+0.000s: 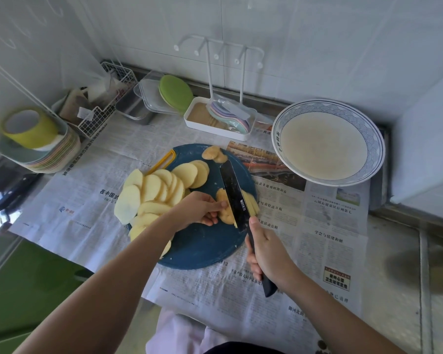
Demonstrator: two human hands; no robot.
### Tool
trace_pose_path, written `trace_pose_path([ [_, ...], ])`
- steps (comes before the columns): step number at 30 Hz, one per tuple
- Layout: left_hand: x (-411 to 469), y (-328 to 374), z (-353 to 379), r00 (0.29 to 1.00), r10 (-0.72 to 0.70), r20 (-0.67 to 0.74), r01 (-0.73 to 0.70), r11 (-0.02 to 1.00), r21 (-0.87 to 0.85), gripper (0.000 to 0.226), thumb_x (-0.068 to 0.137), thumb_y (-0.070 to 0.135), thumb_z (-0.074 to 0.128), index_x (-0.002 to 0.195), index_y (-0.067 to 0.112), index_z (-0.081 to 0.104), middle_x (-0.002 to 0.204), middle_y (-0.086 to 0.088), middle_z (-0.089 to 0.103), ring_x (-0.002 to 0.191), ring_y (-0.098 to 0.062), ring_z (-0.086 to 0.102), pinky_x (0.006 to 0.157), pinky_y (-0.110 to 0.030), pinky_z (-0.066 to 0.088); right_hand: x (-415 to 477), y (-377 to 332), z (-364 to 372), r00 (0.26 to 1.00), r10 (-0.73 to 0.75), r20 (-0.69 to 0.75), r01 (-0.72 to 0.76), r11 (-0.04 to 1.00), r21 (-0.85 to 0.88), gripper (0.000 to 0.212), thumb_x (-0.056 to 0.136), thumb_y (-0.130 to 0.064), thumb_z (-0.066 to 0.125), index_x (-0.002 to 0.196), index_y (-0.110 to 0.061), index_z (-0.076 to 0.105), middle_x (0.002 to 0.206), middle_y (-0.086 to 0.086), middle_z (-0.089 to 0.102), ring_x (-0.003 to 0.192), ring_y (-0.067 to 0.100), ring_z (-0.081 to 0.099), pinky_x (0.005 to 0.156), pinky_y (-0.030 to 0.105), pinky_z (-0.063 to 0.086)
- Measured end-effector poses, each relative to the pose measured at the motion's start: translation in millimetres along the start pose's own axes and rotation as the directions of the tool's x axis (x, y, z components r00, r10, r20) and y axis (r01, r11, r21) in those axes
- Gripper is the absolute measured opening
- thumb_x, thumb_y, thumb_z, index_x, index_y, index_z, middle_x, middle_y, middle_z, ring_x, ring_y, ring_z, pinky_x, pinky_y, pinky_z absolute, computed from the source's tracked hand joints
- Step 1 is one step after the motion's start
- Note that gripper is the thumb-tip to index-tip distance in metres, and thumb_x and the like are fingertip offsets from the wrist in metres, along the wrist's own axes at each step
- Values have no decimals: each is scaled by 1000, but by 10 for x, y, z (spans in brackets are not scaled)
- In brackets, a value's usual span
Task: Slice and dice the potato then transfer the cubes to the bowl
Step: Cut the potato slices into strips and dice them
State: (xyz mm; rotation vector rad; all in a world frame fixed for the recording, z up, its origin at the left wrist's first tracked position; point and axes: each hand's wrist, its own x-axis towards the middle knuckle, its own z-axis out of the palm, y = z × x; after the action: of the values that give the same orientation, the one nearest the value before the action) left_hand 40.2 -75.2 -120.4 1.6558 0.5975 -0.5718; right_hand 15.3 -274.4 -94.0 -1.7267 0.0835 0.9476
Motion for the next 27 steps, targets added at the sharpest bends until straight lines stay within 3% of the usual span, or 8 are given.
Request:
trace_pose_path([
  [13,32,127,-91,992,-49,116,33,990,135,28,92,21,63,68,8,56,60,-5,54,54,-13,47,53,-19,43,96,-15,-38,997,62,53,-62,998,7,57,98,-57,27,70,-9,43,44,4,34,33,16,31,36,22,32],
  [24,68,106,-113,990,-50,134,30,989,147,25,92,23,63,74,7,59,59,-3,55,53,-12,48,54,-19,44,214,-11,190,994,109,1,-109,992,61,55,99,-55,26,64,-14,36,43,2,31,33,16,29,37,23,27],
  [27,69,105,-114,990,-45,134,25,989,146,26,92,23,63,72,8,59,58,-2,56,53,-11,49,55,-20,43,369,55,284,990,135,-44,-135,991,3,56,98,-58,26,63,-16,37,44,1,33,35,16,31,41,26,29],
])
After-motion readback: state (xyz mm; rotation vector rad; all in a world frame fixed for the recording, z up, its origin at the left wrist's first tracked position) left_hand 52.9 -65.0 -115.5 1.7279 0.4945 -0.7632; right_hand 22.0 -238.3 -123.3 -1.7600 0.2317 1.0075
